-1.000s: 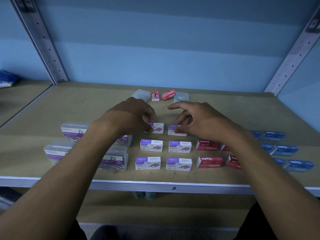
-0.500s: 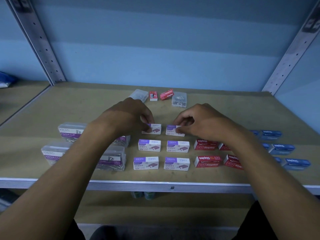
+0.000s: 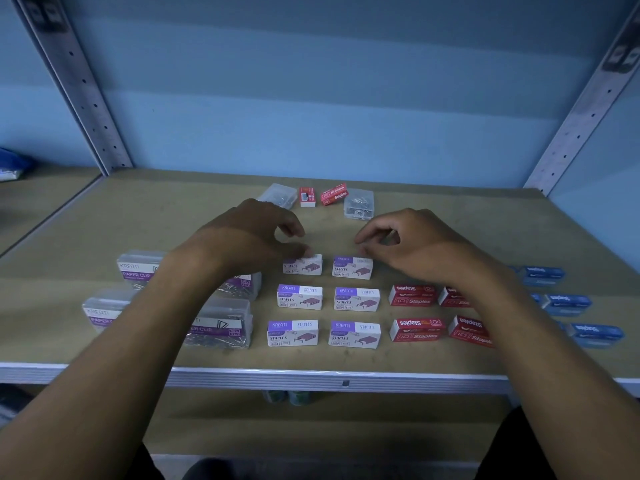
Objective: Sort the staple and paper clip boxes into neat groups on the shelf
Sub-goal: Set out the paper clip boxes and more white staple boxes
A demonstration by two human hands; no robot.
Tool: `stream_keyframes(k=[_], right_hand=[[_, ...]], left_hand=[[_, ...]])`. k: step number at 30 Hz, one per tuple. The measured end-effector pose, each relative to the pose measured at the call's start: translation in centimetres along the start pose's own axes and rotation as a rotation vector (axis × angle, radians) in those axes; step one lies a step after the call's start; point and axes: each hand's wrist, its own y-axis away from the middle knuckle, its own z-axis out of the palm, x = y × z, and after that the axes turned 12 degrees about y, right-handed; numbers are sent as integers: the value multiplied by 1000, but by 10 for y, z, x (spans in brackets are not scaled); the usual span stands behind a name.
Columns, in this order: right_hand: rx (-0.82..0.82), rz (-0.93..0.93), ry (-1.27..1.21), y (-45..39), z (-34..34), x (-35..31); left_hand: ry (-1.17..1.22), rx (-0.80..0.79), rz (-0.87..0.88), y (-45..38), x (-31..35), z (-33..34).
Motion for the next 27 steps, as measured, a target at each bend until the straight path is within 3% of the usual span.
stream_keyframes(k=[9,21,27], right_hand=[[39,104,118,-24,7,2],[-119,124,185,-47,19,1],[-12,78,210,-41,10,2]], left_hand=[[-199,38,-155,-21,5,-5],[-317,-156,-284,-43,-9,-4],[-363,-144,-249,-39,-2,-9]])
